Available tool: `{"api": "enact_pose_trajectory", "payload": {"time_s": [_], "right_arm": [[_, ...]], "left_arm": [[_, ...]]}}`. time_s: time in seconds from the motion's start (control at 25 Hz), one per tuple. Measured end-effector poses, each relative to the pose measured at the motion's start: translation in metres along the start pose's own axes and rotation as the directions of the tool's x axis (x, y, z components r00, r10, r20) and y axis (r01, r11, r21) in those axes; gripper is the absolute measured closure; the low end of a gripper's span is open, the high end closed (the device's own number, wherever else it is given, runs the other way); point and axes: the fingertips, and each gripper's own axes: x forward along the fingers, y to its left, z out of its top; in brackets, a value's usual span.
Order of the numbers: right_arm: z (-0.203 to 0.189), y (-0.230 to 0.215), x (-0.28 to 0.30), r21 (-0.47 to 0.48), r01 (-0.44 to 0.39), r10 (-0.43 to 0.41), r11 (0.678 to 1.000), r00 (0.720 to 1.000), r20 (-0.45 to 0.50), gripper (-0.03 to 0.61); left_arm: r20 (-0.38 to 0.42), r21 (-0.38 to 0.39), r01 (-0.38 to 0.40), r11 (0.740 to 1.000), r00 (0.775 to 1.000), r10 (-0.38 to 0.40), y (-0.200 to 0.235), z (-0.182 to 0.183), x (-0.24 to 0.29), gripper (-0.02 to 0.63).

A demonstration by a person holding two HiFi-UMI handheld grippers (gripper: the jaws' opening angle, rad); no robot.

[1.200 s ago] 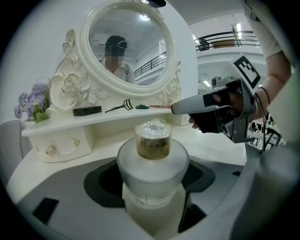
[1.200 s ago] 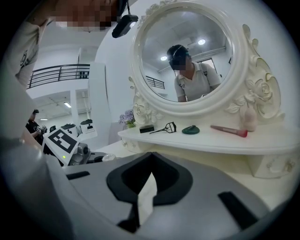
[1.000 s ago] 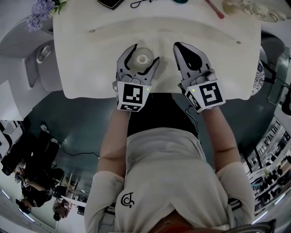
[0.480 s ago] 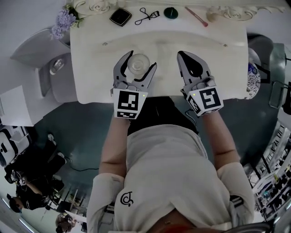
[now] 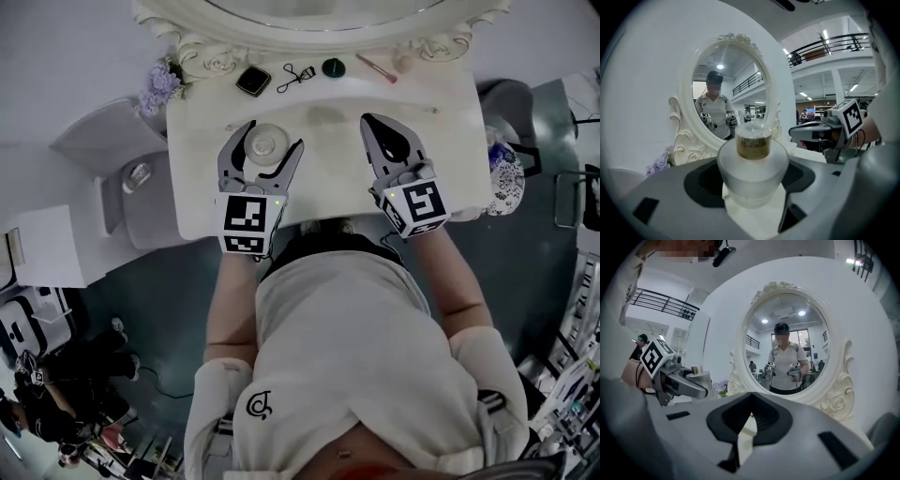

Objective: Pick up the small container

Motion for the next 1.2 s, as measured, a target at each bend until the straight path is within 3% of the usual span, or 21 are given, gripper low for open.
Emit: {"api": "enact_pose_trajectory", "payload": {"time_s": [0.4, 1.2], "right_arm": [[0.038, -0.002, -0.005, -0.014, 0.013, -0.012, 1.0, 0.998, 0.062, 0.571], [0.037, -0.016, -0.005, -0.006, 0.027, -0.027, 1.0, 0.999, 0.046, 0.574]], "left_arm": [[0.044, 0.032, -0.035, 0.999, 0.998, 0.034, 0.019, 0.042, -0.018, 0.267], [0.057, 0.026, -0.061, 0.998, 0.997, 0.059, 0.018, 0.048, -0.018, 0.267]]}}
